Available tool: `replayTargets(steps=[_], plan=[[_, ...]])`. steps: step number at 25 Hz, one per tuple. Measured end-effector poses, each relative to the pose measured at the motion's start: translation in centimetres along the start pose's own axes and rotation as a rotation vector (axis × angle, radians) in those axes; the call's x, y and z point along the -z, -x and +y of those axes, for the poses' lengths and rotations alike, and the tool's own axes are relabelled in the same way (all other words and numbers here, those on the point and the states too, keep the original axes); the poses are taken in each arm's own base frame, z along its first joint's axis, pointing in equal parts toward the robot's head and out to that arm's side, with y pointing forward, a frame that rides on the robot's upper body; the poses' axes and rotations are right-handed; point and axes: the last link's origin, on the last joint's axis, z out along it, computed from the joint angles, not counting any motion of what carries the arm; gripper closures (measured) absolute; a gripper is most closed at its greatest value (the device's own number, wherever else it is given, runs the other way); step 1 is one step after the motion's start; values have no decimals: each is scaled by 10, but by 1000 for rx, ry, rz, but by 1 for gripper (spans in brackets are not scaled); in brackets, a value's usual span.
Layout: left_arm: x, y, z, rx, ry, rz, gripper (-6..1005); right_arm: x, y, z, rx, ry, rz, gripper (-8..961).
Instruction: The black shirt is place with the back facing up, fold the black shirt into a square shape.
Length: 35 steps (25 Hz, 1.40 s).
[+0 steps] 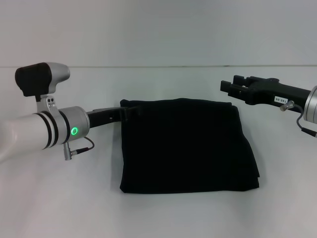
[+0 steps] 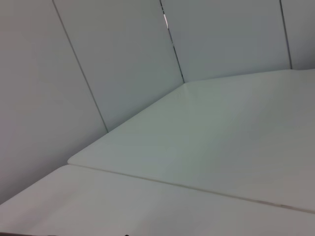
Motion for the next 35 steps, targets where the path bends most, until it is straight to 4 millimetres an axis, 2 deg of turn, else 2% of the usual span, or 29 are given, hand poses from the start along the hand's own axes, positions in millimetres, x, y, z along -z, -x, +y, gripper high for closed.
replayTargets(steps=[2,8,19,35], plan=[[0,0,-1,-3,-2,0,227,0,0,0,-1,-1,-1,418],[0,-1,0,-9,0,-2,453,-1,0,0,-2,-1,-1,417],[-2,-7,3,-23,6,-1,923,-3,0,2,-2,5,0,417],[-5,-20,7,-51,13,8,910,-6,-1,4,-1,3,4,417]])
